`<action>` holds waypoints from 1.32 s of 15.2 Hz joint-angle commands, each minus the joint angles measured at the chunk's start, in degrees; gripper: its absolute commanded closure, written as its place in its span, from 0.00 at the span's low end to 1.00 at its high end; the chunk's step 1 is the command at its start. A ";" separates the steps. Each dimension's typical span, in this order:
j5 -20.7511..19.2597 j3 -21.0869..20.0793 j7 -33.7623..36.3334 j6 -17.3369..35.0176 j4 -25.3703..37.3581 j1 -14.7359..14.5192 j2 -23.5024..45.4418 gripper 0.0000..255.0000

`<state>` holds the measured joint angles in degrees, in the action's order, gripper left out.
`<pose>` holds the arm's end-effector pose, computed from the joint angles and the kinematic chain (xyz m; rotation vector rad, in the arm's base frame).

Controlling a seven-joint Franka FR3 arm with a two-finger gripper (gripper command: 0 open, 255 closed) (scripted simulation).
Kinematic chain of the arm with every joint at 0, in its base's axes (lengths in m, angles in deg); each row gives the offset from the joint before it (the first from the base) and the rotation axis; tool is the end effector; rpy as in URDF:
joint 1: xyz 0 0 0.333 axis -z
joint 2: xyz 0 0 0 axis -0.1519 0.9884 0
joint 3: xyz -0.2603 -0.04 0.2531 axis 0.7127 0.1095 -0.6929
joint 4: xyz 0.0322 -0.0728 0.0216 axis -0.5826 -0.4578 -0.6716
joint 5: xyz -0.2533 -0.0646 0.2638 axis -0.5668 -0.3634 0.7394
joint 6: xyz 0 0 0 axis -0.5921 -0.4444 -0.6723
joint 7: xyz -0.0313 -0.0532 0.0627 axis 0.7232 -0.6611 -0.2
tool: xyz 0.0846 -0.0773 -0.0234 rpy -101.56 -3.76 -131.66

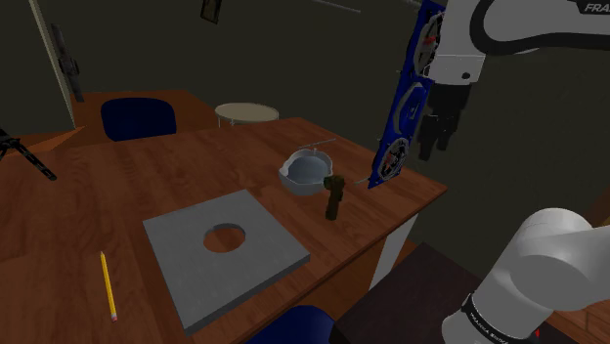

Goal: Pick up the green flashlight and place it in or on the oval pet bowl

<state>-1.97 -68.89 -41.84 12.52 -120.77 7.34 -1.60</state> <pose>0.2225 0.0004 0.5963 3.0812 0.0107 -0.1616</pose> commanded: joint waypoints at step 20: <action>3.18 -10.41 8.35 35.86 0.02 -4.38 24.83 0.00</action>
<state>1.35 -79.16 -33.59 47.34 -120.85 2.92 22.39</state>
